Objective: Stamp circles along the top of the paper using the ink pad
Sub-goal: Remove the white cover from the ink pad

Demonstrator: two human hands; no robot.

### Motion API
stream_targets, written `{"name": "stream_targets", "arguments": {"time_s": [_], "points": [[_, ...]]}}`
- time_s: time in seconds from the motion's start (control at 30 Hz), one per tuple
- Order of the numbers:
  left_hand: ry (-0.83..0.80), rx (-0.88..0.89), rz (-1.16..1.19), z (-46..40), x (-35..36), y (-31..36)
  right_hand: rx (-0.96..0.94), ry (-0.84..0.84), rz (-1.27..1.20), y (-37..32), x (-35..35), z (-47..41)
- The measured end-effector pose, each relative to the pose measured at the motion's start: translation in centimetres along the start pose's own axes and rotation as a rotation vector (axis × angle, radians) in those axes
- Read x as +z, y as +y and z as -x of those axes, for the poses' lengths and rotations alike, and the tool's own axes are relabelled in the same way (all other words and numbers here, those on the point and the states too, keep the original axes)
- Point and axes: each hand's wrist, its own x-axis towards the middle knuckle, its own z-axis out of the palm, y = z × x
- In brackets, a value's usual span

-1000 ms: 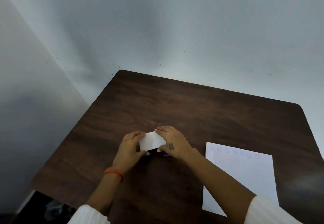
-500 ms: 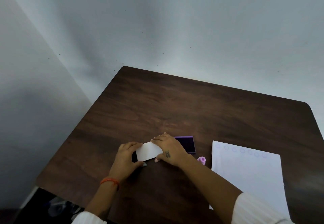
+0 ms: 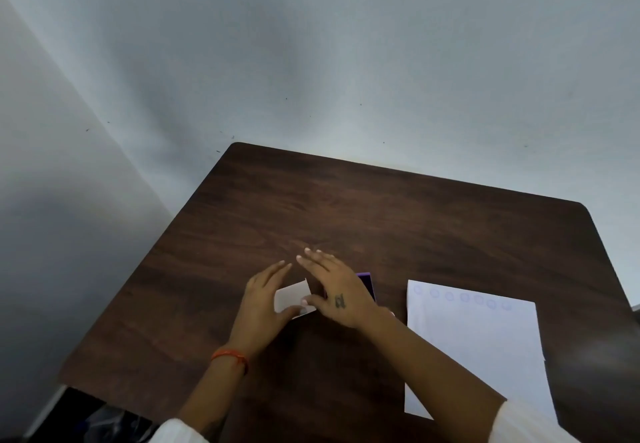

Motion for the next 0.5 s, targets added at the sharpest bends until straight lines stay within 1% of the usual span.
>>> {"name": "stream_targets", "arguments": {"time_s": [0.13, 0.27, 0.37, 0.43, 0.5], "points": [[0.020, 0.105, 0.103, -0.7, 1.2, 4.4, 0.116, 0.178, -0.096, 0.8, -3.0, 1.9], [-0.043, 0.155, 0.160, -0.2, 3.6, 7.7, 0.253, 0.303, -0.128, 2.2, -4.8, 4.9], [-0.114, 0.149, 0.196, 0.6, 5.6, 8.8, 0.354, 0.354, -0.158, 3.1, -4.9, 7.4], [-0.156, 0.129, 0.187, 1.1, 6.8, 9.0, 0.417, 0.358, -0.193, 3.5, -4.1, 9.1], [-0.197, 0.104, 0.175, 1.6, 7.9, 9.1, 0.438, 0.354, -0.241, 3.8, -3.1, 10.6]]}}
